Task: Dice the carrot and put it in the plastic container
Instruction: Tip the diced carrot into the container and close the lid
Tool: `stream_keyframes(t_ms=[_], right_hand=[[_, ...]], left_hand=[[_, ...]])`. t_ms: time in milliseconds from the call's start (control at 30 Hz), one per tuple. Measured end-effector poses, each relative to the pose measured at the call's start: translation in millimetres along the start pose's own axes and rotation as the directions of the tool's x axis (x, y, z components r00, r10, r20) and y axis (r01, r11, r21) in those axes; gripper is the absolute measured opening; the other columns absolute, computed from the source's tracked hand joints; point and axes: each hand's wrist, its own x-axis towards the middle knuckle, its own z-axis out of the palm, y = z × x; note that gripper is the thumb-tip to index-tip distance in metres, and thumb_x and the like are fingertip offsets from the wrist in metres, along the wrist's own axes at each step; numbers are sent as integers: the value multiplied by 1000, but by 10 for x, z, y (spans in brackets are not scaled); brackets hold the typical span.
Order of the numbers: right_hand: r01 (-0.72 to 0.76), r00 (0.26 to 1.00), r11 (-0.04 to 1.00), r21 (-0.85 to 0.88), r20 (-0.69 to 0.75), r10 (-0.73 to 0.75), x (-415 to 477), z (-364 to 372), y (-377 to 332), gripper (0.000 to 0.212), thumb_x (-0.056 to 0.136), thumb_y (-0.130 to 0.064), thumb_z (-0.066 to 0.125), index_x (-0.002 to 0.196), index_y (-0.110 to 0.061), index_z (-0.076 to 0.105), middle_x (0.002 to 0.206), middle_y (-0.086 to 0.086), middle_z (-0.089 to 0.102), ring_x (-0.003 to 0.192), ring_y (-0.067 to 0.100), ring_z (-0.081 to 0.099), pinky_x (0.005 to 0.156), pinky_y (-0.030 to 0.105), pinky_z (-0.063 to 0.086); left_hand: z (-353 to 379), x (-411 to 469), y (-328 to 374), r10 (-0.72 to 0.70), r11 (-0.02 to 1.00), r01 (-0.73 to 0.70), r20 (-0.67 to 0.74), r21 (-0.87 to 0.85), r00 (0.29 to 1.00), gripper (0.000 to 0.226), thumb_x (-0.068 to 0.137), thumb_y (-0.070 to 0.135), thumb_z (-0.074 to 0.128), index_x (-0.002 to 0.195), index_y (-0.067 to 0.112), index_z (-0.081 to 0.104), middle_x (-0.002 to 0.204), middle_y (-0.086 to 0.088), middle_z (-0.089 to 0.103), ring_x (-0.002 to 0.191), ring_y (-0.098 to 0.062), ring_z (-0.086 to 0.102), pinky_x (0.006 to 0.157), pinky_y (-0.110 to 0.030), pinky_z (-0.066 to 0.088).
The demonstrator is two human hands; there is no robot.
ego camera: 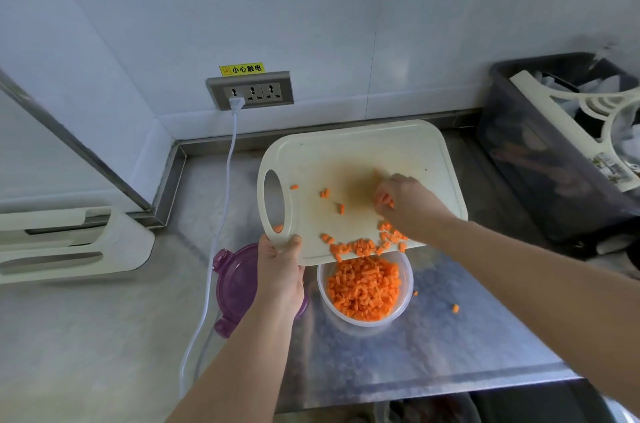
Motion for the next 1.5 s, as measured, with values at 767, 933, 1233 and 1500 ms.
stream_keyframes(t_ms=[767,933,1233,1500], right_hand=[[-54,987,991,119,156,35,-558,304,-83,32,96,-8,44,115,-18,69,118,-1,65,108,17,57,85,16,37],[31,993,979,201,-114,-9,-221,-28,-154,31,94,-3,46,116,-7,67,115,8,65,104,23,60,77,10,31],[217,976,976,16,5,-217,307,-85,-474,39,92,-7,47,128,-17,58,131,6,49,122,25,45,102,36,41],[379,917,924,-50,157,-368,-495,353,-297,22,96,-16,47,110,-13,63,114,6,55,106,25,49,85,36,45]], left_hand=[[8,-12,27,-1,1000,1,43,11,999,34,93,-9,48,120,10,52,110,-9,67,103,-24,65,95,-45,50],[19,-15,25,8,1000,-8,56,7,998,35,93,-8,48,126,5,50,117,-14,65,106,-27,65,92,-42,52],[111,-91,33,14,1000,-14,65,0,998,24,94,-9,46,105,12,50,98,-7,66,89,-20,66,83,-37,54],[166,-135,94,16,999,-15,47,-29,999,30,92,-12,44,102,15,51,93,-4,66,86,-19,64,84,-37,52]])
